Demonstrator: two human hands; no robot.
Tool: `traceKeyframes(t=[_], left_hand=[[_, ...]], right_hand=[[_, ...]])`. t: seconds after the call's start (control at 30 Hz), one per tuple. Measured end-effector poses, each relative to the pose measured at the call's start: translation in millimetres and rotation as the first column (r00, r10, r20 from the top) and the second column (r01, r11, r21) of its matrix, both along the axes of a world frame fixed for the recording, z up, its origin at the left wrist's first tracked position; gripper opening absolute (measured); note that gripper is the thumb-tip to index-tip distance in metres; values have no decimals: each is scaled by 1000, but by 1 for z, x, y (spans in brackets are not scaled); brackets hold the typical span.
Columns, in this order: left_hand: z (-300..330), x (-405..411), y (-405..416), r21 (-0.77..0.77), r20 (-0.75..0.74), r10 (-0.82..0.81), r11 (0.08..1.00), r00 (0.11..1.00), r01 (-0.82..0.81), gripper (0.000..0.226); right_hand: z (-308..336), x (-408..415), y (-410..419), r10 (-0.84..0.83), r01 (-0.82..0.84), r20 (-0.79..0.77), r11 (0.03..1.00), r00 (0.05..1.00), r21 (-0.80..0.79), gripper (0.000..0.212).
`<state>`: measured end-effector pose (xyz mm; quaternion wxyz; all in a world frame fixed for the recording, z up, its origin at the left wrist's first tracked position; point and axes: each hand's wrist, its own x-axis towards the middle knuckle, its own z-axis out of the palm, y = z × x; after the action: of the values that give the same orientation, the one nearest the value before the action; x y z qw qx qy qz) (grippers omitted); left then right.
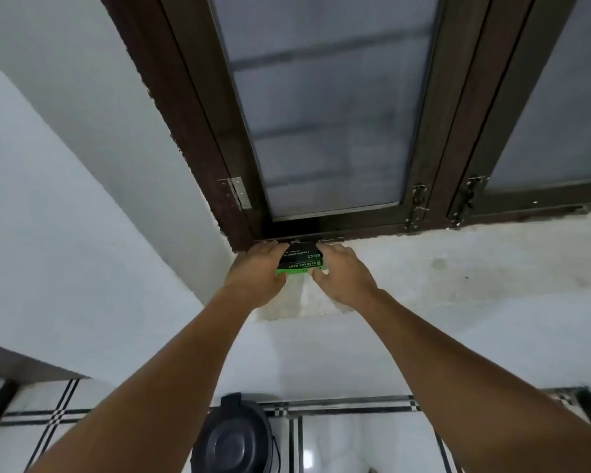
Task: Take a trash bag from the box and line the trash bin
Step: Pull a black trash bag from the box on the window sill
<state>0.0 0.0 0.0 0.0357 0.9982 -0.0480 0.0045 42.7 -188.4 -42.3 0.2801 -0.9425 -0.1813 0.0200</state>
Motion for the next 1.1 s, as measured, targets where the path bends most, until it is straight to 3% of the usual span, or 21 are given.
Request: traceKeyframes(t=[0.1,0.2,0.33,0.43,0.53,0.6,0.7,0.8,0.87,0.97,1.1], left_hand=[[-8,12,3,20,-7,8,1000,1000,-7,68],[-15,19,0,88,-45,19,996,999,-15,70],[-17,25,-1,219,-47,33,975,998,-22,61],[-13,27,4,174,-46,-1,985,999,9,53],[1,29,11,58,15,-35,998,999,34,55],[13,31,10,-31,57,-72,997,996,74,57],[28,31,4,-49,86,-109,992,990,114,60],[36,31,3,-53,108,-96,993,990,102,57],[36,30,3,-37,128,-96,994,987,102,54],[34,28,0,-17,146,-87,996,986,90,53],[29,25,2,28,116,-86,996,990,84,67]], right_hand=[[-2,12,7,-19,20,31,999,999,-26,61],[0,19,12,1,2,-72,999,997,38,64],[-2,26,19,-25,54,-156,982,987,181,47],[2,27,20,-111,161,-187,947,976,278,39],[18,30,16,-176,260,-245,892,953,369,31],[29,33,15,-164,329,-373,836,913,439,34],[46,34,20,-112,533,-641,673,759,513,34],[58,34,20,-65,669,-739,483,671,565,22],[66,32,18,30,706,-786,419,618,571,27],[73,31,12,148,708,-797,385,585,591,31],[77,29,6,178,648,-774,454,607,612,33]])
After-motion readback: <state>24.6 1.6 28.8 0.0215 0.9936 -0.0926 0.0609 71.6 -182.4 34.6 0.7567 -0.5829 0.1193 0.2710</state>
